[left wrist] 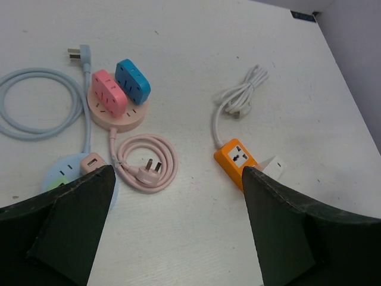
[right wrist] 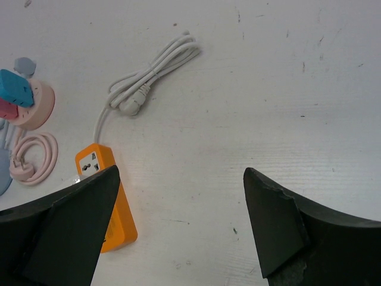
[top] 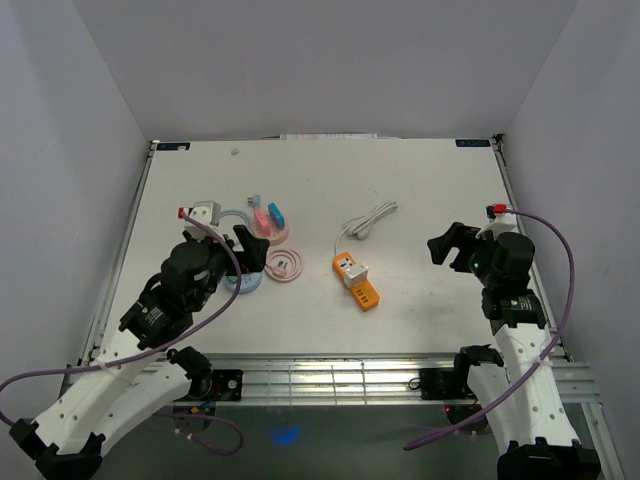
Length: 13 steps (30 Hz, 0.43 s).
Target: Insert the plug
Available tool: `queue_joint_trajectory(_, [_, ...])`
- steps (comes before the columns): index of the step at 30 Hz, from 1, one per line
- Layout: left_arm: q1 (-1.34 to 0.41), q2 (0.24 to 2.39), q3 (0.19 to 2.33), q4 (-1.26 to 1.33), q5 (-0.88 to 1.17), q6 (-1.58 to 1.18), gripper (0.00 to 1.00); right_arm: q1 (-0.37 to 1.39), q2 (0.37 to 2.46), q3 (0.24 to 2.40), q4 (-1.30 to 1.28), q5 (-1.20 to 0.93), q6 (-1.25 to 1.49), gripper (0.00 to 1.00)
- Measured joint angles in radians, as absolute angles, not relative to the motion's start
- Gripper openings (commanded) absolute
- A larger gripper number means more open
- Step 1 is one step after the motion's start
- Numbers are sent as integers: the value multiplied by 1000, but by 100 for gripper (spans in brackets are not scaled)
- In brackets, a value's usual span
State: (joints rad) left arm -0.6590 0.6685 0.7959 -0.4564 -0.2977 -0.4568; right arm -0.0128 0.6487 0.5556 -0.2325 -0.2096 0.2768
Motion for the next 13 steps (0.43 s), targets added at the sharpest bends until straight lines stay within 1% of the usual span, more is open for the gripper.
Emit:
queue_joint_trajectory(7, [-659, 514, 699, -426, -416, -495, 98, -13, 622, 556, -228, -213, 261, 89])
queue_joint_trajectory(13, [-659, 485, 681, -425, -451, -498, 98, -13, 597, 556, -229, -213, 255, 89])
